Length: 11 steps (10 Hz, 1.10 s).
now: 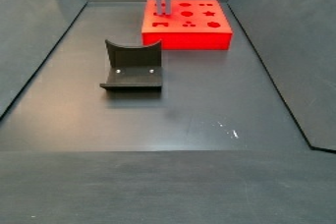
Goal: Insert the double-square object.
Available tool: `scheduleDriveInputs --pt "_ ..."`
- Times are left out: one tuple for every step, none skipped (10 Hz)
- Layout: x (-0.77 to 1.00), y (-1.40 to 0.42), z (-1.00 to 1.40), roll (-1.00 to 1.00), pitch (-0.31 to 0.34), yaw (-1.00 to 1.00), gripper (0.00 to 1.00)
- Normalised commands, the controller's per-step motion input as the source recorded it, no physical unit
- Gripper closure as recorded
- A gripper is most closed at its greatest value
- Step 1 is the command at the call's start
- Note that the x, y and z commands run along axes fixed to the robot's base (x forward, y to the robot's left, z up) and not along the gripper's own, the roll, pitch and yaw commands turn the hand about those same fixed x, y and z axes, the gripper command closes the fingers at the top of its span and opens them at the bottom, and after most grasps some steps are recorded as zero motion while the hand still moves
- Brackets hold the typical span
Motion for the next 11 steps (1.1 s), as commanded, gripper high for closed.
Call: scheduleDriveInputs --pt "0.24 0.03 -0.37 -0.06 0.000 -0.10 1.00" --pt "0.14 0.04 -0.33 -0.06 0.000 -0.16 1.00" --pt "0.01 0.00 -0.38 -0.12 -0.039 -0.22 1.00" --pt "-0.02 0.00 -0.35 -0.16 -0.074 -0.19 1.00" --pt "-0.03 0.00 -0.27 -0.20 -0.071 -0.03 1.00" --pt "0.00 0.00 -0.21 -0.17 -0.049 0.00 1.00" --pt "0.00 0.00 -0.17 -0.19 -0.036 0.00 1.00" --pt "0.00 0.00 -0.14 -0.16 -0.020 0.02 1.00" --pt "0.00 0.00 -0.16 -0.19 -0.040 0.02 1.00" --pt "0.00 0.00 -0.30 -0.06 -0.053 0.00 1.00" --pt "0.00 0.00 -0.48 0.00 -0.054 0.00 1.00"
